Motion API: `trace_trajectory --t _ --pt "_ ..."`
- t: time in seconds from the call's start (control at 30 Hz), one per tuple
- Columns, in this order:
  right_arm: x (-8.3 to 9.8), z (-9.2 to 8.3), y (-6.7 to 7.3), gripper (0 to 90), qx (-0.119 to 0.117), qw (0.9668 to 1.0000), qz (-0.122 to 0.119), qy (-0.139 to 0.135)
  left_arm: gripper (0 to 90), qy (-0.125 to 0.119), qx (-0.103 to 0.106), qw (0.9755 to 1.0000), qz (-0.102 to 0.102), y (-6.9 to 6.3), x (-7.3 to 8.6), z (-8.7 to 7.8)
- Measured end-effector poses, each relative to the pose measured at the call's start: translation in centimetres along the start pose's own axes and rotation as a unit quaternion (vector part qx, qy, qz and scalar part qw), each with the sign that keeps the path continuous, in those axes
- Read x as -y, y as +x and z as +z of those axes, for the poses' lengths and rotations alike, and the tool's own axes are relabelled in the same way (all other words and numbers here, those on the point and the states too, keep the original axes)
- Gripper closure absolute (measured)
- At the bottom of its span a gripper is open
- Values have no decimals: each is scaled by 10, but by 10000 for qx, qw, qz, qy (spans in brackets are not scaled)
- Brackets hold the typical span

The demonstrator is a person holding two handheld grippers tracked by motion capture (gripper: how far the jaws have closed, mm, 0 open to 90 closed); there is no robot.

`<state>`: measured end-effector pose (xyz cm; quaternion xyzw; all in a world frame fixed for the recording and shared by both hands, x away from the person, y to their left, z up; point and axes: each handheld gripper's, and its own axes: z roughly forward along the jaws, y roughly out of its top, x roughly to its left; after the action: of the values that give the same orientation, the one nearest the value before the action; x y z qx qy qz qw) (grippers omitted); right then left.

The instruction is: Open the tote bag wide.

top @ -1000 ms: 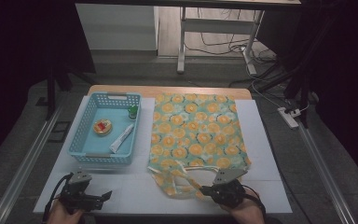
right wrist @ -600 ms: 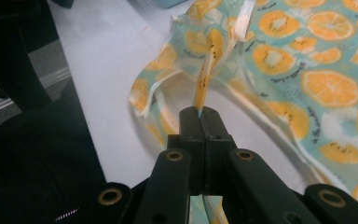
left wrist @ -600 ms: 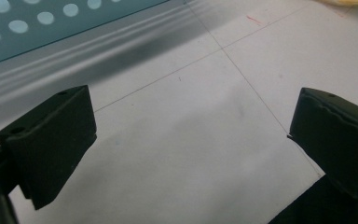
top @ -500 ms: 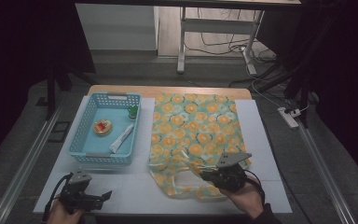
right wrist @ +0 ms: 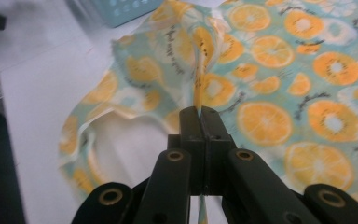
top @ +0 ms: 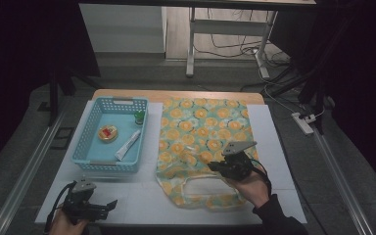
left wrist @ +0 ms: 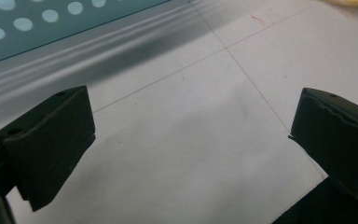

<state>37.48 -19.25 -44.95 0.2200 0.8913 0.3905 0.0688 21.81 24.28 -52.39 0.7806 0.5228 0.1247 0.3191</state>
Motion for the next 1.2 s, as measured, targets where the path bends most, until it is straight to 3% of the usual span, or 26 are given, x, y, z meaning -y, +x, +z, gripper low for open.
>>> trace_trajectory --t 0.23,0.53,0.7,1.2 --pt "-9 12 -22 894 -117 9998 131 40 0 16 -9 10000 6 0 0 0" --pt "-21 31 -50 894 40 9992 325 220 0 23 0 10000 -29 1 0 0" --pt "-28 39 -59 894 115 9991 282 283 0 16 12 10000 -46 1 0 0" --pt "-45 61 -93 894 231 9984 429 302 0 34 -22 9999 -92 2 0 1"
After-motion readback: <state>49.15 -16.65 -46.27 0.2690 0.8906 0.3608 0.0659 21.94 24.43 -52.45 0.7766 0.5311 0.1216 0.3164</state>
